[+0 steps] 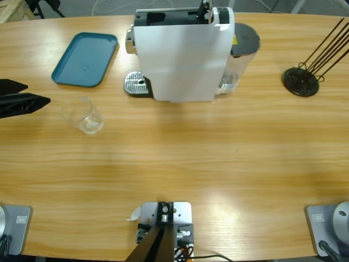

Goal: Pour coffee

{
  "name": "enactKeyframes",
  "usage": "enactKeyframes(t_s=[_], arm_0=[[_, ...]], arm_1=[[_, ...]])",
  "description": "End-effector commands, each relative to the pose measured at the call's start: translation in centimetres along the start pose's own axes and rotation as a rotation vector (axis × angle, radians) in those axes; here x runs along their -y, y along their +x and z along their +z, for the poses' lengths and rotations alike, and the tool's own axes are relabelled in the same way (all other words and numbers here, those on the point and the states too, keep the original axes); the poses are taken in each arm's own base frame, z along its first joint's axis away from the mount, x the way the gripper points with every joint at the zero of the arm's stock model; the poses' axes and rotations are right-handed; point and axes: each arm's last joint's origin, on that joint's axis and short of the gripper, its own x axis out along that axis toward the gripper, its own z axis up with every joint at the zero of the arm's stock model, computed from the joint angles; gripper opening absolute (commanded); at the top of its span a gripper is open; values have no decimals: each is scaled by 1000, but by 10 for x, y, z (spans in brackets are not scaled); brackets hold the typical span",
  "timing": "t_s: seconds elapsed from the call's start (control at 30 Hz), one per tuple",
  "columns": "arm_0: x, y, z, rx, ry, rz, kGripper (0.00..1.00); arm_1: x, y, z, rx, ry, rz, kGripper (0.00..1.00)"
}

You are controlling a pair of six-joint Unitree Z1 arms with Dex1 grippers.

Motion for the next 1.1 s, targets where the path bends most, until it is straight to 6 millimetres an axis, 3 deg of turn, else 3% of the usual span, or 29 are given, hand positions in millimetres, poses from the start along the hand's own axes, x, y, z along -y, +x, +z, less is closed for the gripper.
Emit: enactKeyframes(t_s=[0.03, 0.57, 1.1], arm_0=[[-1, -1, -8, -13, 0, 10, 950], [-2, 5, -7, -31, -1, 15, 948], [-2, 8, -7, -41, -2, 17, 947]], arm_1=[[-38, 45, -14, -68, -75, 23, 0], [-105, 59, -40, -124, -86, 131, 0], [-134, 75, -63, -185, -118, 170, 0]])
